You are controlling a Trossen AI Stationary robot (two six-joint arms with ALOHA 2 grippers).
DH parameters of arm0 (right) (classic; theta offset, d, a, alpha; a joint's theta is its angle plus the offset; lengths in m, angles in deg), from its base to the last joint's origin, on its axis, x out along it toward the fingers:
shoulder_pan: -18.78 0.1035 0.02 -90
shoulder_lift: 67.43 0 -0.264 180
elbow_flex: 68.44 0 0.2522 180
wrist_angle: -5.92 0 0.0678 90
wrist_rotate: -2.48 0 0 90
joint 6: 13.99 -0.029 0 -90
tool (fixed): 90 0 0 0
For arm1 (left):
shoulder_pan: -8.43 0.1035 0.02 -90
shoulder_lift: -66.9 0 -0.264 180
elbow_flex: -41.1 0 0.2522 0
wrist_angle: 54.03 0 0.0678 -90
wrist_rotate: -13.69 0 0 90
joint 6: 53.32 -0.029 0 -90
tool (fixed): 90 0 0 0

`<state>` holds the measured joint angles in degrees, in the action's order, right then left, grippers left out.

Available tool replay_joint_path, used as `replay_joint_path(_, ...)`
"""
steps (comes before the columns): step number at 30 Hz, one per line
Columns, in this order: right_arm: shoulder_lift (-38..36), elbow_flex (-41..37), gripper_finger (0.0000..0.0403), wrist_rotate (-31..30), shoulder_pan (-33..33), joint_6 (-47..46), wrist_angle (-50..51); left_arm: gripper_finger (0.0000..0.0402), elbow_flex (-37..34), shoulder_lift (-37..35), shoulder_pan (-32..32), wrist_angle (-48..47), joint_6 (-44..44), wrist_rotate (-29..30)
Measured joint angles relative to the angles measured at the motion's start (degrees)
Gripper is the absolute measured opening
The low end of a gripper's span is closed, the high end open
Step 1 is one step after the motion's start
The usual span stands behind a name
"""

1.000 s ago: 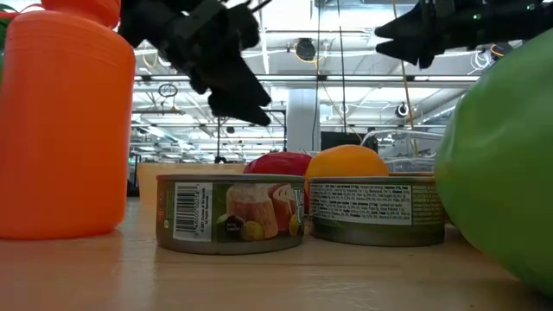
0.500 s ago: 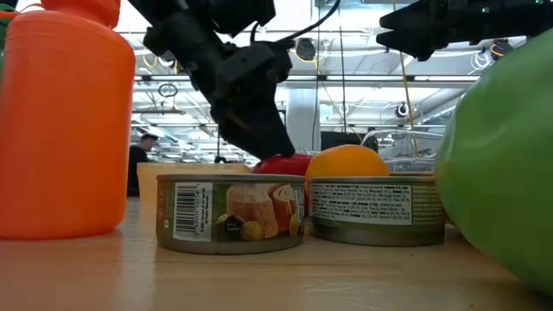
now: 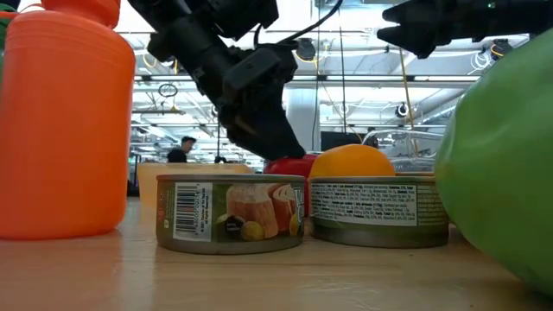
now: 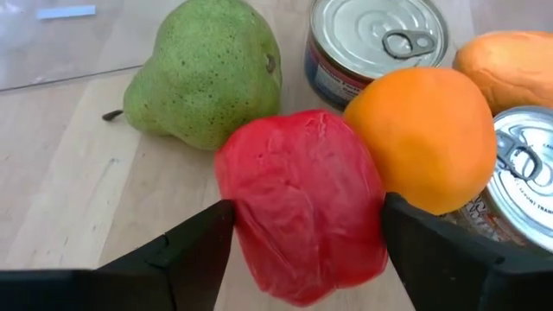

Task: Pick & Place Food Item
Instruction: Put the red bell pepper into the right transparent bin

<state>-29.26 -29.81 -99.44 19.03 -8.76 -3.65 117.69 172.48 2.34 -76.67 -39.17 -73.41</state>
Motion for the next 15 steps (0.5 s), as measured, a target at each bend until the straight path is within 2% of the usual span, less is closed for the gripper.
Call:
replay_joint_path(10, 0.0, 0.0, 0.0274, 0.0, 0.0, -0.8, 0.0, 0.0175, -0.1, 0.0, 0.1, -0.9, -0.3, 0.4)
replay_joint_path(15, 0.0, 0.0, 0.0274, 0.0, 0.0, -1.1, 0.0, 0.0165, -0.1, 0.1, 0.1, -0.7, 2.6, 0.4)
